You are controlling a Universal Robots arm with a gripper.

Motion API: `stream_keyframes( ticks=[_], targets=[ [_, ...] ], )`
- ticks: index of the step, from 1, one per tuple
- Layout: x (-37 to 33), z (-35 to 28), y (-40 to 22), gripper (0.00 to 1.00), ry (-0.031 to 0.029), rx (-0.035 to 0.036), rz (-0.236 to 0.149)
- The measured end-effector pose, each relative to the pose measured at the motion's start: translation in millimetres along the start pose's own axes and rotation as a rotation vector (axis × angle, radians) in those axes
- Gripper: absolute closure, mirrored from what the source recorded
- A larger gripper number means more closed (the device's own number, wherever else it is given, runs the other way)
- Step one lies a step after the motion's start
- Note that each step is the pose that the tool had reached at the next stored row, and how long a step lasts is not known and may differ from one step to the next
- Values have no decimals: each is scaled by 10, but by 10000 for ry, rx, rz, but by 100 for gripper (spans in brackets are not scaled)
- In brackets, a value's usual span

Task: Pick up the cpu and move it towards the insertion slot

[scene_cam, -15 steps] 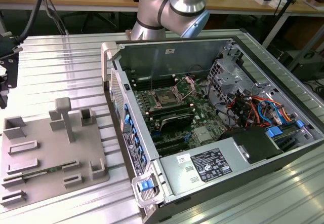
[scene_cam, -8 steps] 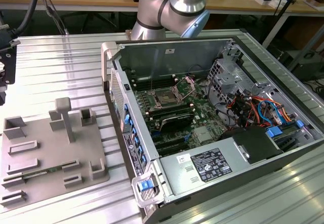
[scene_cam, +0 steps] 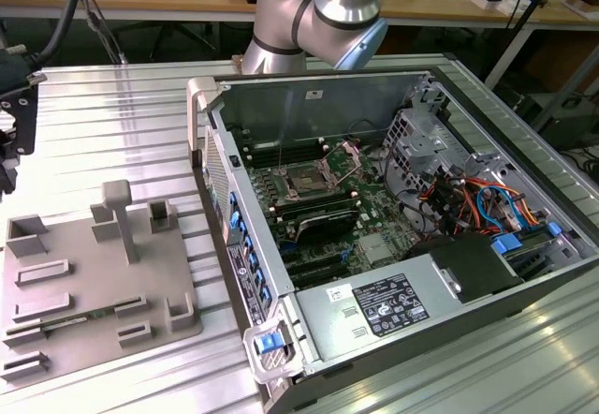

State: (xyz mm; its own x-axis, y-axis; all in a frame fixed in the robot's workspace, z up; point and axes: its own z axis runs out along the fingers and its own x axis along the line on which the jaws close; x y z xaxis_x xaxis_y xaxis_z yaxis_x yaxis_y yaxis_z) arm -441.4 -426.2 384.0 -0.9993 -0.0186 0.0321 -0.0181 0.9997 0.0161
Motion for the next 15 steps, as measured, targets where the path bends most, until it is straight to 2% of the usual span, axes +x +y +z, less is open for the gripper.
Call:
stream_keyframes(
  ticks=[15],
  targets=[
    [-248, -9, -4, 45, 1, 1, 1]
  ],
)
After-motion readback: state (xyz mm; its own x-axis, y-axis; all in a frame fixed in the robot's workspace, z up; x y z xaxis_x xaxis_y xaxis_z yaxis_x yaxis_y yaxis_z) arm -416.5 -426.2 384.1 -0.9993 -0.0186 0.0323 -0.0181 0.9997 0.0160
